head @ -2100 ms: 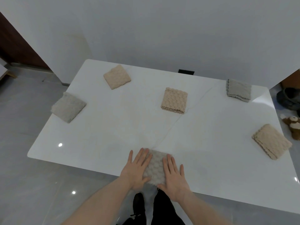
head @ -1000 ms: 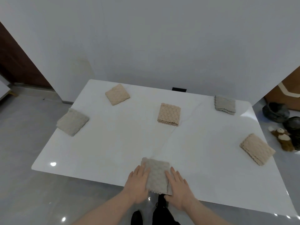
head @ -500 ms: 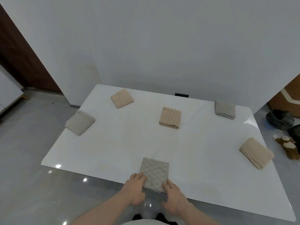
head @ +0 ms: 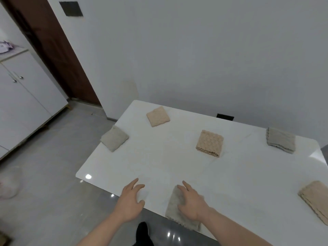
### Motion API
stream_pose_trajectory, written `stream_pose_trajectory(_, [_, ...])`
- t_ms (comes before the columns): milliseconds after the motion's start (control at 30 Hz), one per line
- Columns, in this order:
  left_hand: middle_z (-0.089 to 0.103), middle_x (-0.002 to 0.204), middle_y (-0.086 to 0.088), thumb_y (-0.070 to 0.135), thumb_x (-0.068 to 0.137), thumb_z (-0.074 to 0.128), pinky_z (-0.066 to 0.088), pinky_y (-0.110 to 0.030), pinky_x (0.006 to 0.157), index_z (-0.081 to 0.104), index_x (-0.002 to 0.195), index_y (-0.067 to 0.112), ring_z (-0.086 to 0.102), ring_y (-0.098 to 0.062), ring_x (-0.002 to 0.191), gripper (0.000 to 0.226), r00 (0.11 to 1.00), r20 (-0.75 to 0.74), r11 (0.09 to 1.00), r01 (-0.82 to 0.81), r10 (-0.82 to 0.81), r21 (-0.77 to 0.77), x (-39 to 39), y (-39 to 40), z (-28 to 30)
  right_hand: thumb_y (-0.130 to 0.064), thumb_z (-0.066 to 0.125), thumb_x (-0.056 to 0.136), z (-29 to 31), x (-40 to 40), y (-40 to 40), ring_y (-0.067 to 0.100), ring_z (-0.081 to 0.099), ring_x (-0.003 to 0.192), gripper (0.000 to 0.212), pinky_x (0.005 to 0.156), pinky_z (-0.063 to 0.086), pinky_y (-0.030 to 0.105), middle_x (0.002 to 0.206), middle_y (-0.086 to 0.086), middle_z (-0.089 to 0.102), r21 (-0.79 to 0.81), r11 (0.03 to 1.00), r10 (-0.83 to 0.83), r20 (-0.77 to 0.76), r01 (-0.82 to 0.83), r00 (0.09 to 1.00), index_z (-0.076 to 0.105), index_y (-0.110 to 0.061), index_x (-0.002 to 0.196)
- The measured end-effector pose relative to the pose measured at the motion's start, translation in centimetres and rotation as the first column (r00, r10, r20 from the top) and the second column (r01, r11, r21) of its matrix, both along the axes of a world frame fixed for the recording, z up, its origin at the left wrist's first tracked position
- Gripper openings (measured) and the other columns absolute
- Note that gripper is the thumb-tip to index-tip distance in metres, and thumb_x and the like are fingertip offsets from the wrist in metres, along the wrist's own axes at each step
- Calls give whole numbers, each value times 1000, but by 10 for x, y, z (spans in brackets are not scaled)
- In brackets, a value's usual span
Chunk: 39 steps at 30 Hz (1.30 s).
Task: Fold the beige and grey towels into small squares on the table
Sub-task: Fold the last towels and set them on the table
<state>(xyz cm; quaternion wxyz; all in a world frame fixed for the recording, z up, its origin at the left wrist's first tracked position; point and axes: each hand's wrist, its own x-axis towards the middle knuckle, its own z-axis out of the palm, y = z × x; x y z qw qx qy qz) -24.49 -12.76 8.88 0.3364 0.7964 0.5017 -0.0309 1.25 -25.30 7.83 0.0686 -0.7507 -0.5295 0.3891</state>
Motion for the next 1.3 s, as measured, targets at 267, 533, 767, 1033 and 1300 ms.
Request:
stream_pose_trajectory(267, [14,169,10,26,94,60,25,-29,121,43,149,32,16,-15,153,58,999,25,999,29,-28,-38,-20,78,-3,-34,57,89,0,-29,65,24,29,149,79,116,33,33,169,-5,2,12,995,-99,-9,99,995,21,-30,159])
stream_pose_trajectory(533, [10,169,13,29,95,56,23,-31,123,41,151,35,13,-15,154,58,988,-48,988,140,-144,-70,-72,189,-10,-35,58,91,-3,-96,154,16,36,145,75,112,36,30,168,-10,3,44,970,-234,-70,238,970,24,-31,157])
stream_pose_trajectory(767, [12,169,11,31,92,57,26,-36,122,42,150,35,16,-17,154,61,988,-72,989,135,-139,-53,-105,242,-11,-36,59,91,-3,-128,189,17,30,149,77,116,32,28,168,-8,2,57,969,-236,-85,241,968,22,-28,158])
stream_pose_trajectory(1033, [9,168,16,29,91,57,27,-33,122,40,150,38,14,-14,154,62,997,-72,999,9,-11,-37,-128,249,-10,-37,60,92,-9,-134,230,18,29,150,77,118,30,29,169,-2,2,26,985,-170,-93,173,981,22,-25,159])
stream_pose_trajectory(1300, [10,170,5,28,94,58,22,-28,122,32,157,31,20,-20,154,69,983,-185,1000,-2,-3,-28,-155,302,-9,-38,59,91,-21,-166,260,18,28,150,80,117,30,28,168,-5,2,41,982,-178,-143,185,974,19,-27,159])
